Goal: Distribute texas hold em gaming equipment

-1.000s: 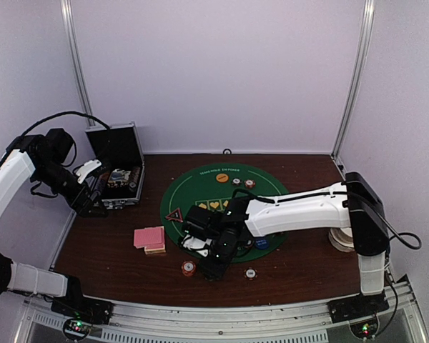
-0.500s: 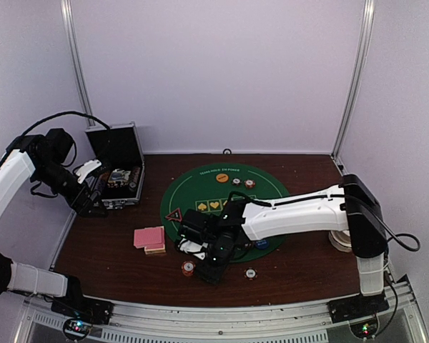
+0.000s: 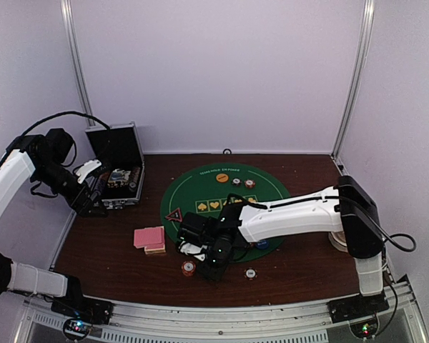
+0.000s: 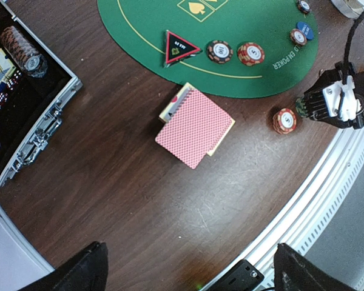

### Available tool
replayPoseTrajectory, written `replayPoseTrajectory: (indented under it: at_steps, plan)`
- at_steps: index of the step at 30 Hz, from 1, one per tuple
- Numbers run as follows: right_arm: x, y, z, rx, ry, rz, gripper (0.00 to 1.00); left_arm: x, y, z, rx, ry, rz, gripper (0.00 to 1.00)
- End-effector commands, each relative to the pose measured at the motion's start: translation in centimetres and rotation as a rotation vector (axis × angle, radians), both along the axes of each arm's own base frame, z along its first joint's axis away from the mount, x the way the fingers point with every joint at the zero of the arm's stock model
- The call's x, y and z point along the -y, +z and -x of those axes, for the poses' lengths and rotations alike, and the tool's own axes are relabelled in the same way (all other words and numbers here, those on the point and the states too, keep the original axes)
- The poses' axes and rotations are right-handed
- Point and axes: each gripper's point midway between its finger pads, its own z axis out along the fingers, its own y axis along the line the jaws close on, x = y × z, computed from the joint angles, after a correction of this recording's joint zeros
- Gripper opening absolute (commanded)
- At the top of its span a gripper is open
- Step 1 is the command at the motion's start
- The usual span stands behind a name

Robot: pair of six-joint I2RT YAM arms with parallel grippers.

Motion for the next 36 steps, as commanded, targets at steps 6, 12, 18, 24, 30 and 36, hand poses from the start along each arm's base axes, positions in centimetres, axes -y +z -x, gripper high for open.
replayPoseTrajectory:
  at_steps: [6,12,18,24,30,36]
  plan:
    - [-0.6,1.8,-0.1,0.019,0.001,-0.034,0.55,0.2,0.8,0.2,0.022,-0.020,0.008,0.98]
    - [-0.6,1.7,-0.2,0.025,0.000,-0.031,0.53,0.2,0.8,0.2,0.023,-0.020,0.007,0.98]
    - [-0.6,1.5,-0.4,0.032,-0.002,-0.024,0.46,0.2,0.8,0.3,0.025,-0.019,0.007,0.98]
    - [-0.6,3.0,-0.7,0.053,-0.001,-0.037,0.42,0.3,0.8,0.3,0.020,-0.020,0.014,0.98]
    - [-0.5,5.4,-1.1,0.091,0.006,-0.052,0.42,0.3,0.8,0.2,0.021,-0.019,0.012,0.98]
    - [-0.8,8.5,-4.1,0.181,-0.031,-0.094,0.41,0.3,0.8,0.3,0.019,-0.019,0.013,0.97]
